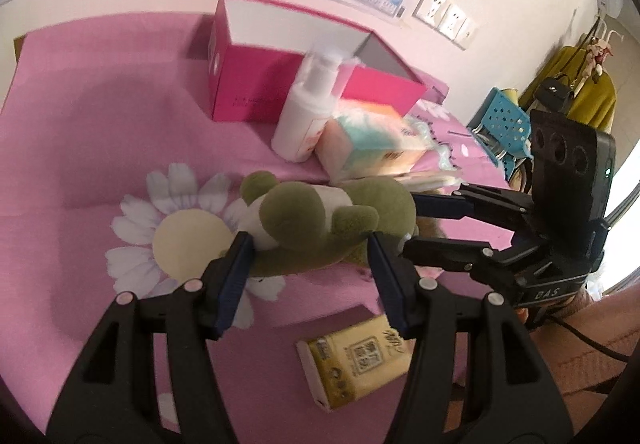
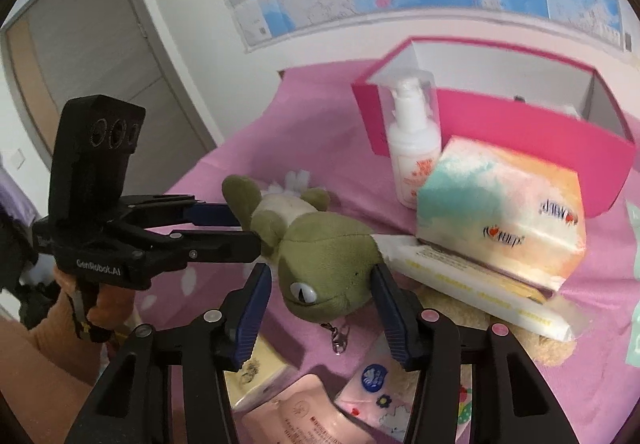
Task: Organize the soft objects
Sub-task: 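Lift the green plush toy over the pink box with both grippers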
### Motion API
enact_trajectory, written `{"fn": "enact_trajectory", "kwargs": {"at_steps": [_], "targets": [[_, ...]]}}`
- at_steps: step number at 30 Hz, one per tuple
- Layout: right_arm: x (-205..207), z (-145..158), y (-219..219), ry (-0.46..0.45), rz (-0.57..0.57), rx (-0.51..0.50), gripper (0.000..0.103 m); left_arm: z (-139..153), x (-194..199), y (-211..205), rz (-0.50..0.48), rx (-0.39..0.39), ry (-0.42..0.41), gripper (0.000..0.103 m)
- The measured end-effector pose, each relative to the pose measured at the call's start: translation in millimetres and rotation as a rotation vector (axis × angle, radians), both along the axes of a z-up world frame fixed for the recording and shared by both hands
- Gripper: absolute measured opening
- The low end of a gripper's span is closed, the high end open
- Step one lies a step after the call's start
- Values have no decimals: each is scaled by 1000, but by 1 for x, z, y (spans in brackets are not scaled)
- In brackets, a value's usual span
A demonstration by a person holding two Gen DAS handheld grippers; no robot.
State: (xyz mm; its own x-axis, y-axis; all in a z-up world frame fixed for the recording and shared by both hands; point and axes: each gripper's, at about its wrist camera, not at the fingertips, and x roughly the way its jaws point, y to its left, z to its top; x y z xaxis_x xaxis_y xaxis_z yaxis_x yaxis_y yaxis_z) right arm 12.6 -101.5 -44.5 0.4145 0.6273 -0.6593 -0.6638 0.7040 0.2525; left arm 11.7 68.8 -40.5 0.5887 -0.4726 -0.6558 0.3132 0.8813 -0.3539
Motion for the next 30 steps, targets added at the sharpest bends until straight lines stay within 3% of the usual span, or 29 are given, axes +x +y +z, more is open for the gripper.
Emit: {"fn": "enact_trajectory", "kwargs": {"at_steps": [10, 18, 25, 30], "targets": [[-11, 44, -14, -83, 19, 89, 53, 62, -19, -3, -4, -5, -178, 60], [-3, 101, -27, -242, 1, 145, 53, 111, -2, -14, -11, 16, -292, 60], [24, 137, -34, -350, -25, 158, 53, 134, 38, -21, 3, 35, -305, 60], [59, 144, -33, -359, -54, 156, 53, 136, 74, -27, 16, 52, -277, 60]]}}
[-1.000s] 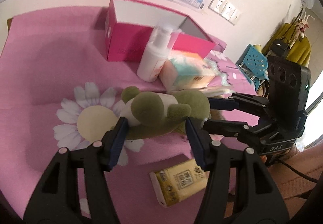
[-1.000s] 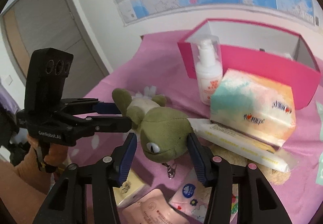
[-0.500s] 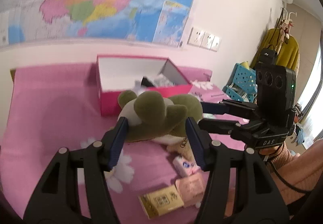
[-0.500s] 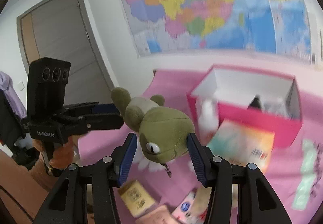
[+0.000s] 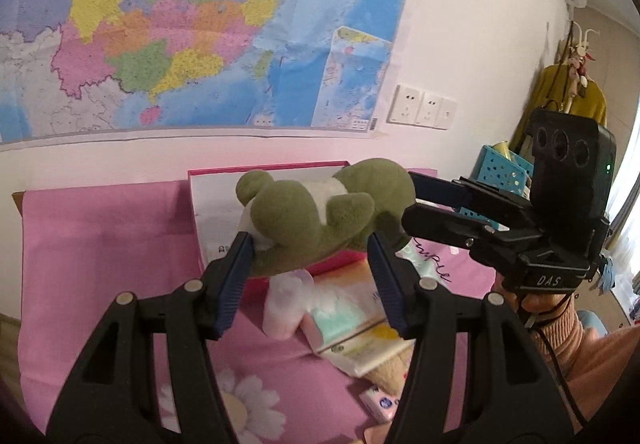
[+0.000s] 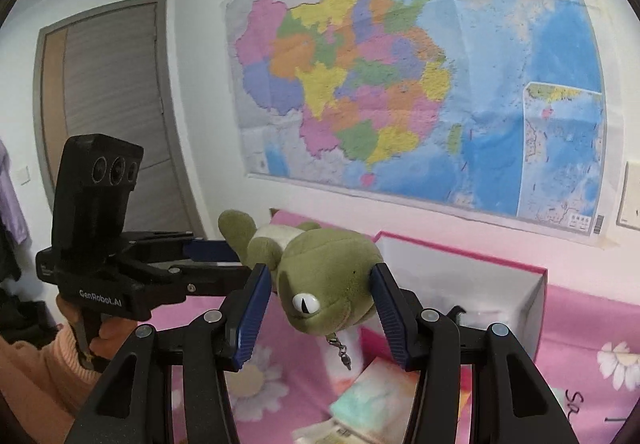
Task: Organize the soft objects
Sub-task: 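Lift the green plush toy over the pink box with both grippers, then open the grippers to drop the green plush into the pink box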
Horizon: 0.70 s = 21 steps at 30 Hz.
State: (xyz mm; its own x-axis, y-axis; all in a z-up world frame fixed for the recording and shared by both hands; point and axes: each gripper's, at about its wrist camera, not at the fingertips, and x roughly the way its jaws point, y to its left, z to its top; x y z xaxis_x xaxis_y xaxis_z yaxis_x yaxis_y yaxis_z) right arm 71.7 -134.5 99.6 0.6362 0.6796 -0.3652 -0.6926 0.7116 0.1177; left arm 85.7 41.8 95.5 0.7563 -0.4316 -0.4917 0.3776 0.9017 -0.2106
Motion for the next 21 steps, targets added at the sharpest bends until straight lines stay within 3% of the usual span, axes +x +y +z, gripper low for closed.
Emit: {"fn": "enact_trajectory", "kwargs": {"at_steps": [8, 21], "targets": [[49, -14, 0, 70, -26, 15, 53, -17, 56, -2, 28, 16, 79, 60], [123, -72, 4, 260, -69, -6, 53, -73, 125, 2, 58, 14, 266, 60]]}}
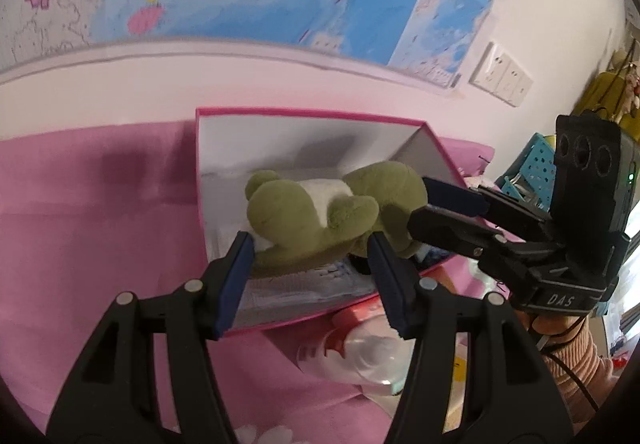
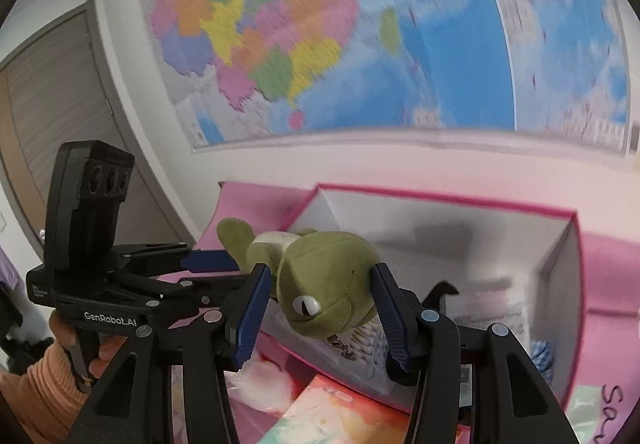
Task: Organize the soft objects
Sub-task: 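Open the grippers to drop the green plush into the pink box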
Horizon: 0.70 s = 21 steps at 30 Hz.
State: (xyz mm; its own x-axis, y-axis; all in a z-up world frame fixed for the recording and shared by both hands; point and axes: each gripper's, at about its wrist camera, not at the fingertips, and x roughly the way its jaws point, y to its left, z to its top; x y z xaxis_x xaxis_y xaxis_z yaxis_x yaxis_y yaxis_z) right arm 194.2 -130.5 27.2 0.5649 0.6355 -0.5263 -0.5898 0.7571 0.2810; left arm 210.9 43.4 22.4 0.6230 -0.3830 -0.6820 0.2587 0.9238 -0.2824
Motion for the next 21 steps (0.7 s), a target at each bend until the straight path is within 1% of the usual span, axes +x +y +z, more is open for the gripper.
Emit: {"fn": "enact_trajectory", "kwargs": {"at_steps": [4, 6, 8, 9, 11, 15, 18, 21], "targets": [[15, -20, 1, 93, 18, -8, 53, -5, 4, 3, 7, -11, 21, 59], [17, -26, 2, 103, -4, -36, 53, -3, 1, 4, 29, 5, 7, 59], [17, -29, 3, 104, -20, -67, 53, 0, -2, 8, 41, -2, -3, 59], [16, -30, 1, 103, -21, -63, 53, 3, -7, 10, 47, -10, -13, 59], [12, -27, -3, 97, -26, -63, 53, 8, -12, 13, 56, -11, -32, 59], [-2, -14, -15, 71, -23, -42, 53, 22, -35, 14, 59, -1, -97, 59], [-23, 0, -24, 30, -12, -33, 53, 32, -60, 14, 30, -4, -148, 59], [-50, 11, -33, 7, 24, -11, 56, 37, -88, 14, -5, -7, -175, 60]]}}
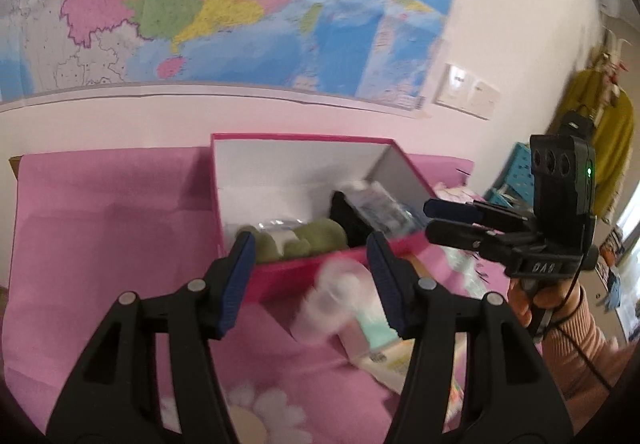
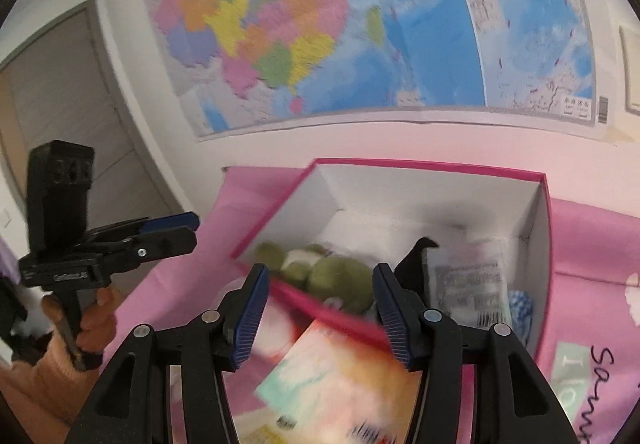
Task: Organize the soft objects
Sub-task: 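Open the grippers to drop the green plush into the pink box, then move the left gripper down to the pink pouch on the bedspread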
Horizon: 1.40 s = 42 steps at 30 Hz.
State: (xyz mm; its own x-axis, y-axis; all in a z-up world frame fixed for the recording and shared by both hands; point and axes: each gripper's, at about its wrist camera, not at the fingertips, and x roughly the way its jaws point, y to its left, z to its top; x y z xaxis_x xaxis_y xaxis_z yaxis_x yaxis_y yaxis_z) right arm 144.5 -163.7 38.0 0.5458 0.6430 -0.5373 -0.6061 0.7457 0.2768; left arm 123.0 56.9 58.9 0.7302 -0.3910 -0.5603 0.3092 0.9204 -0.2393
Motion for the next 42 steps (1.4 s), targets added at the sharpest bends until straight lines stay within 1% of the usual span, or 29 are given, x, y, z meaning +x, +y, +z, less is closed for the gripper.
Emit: {"fn": "enact_trajectory", "kwargs": {"at_steps": [2, 5, 8, 10, 13, 15, 19, 23, 25, 30, 33, 37, 40, 42], "targets": [[-20, 3, -8, -6, 25, 16, 58, -2, -13, -3, -24, 4, 2, 60], [-51, 2, -17, -4, 73, 25, 58, -10, -32, -7, -47, 3, 15, 60], [-76, -5, -23, 6, 97, 12, 58, -25, -51, -13, -71, 15, 51, 60], [-89, -12, -27, 33, 102, 5, 58, -32, -63, -18, -80, 27, 59, 60], [-106, -24, -38, 61, 79, -11, 58, -46, -76, -28, -128, 10, 99, 60], [-113, -34, -51, 98, 52, -5, 58, -54, -81, -36, -155, 15, 125, 60], [-117, -57, -67, 165, -19, -20, 58, -67, -86, -48, -190, 4, 164, 60], [-123, -75, -78, 229, -45, 5, 58, -79, -94, -57, -216, 4, 201, 60], [-130, -80, -77, 253, -25, 11, 58, -87, -99, -60, -230, 16, 222, 60], [-153, -93, -63, 308, 52, -9, 58, -100, -112, -64, -252, 33, 268, 60], [-168, -102, -50, 349, 111, -21, 58, -103, -122, -64, -271, 32, 275, 60], [-186, -110, -32, 378, 185, -24, 58, -106, -131, -65, -283, 27, 282, 60], [-189, -118, -23, 392, 186, -41, 57, -111, -132, -67, -282, 29, 298, 60], [-189, -122, -20, 408, 189, -8, 57, -117, -133, -67, -269, 38, 306, 60]]}}
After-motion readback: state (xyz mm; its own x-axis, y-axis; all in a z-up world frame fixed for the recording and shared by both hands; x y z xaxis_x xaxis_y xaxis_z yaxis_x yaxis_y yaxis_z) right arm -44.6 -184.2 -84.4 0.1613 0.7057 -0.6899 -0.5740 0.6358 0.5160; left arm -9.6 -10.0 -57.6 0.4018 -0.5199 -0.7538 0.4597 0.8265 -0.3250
